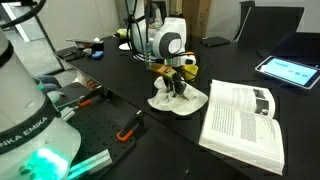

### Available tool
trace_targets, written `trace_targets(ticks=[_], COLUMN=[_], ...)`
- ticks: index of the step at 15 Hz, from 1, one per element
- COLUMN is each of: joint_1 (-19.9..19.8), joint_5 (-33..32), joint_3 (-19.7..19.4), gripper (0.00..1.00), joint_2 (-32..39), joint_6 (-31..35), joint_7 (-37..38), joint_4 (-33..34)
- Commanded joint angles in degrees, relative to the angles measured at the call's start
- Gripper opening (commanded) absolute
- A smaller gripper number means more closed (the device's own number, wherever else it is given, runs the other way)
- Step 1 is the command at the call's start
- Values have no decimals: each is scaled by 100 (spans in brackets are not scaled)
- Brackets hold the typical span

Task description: Clean the plate using the cloth

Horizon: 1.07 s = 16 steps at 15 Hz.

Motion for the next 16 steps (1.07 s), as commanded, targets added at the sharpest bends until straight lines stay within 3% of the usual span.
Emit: trace_targets(ticks=[1, 9, 13, 16], joint_1=[-61, 101, -48, -260], joint_5=[74, -12, 47, 104], joint_3=[0, -468, -200, 210], gripper=[4, 4, 4, 4], joint_2=[-89, 49, -83, -246], joint_6=[-35, -85, -80, -54], joint_7=[-173, -81, -211, -431], joint_4=[-115, -108, -186, -266])
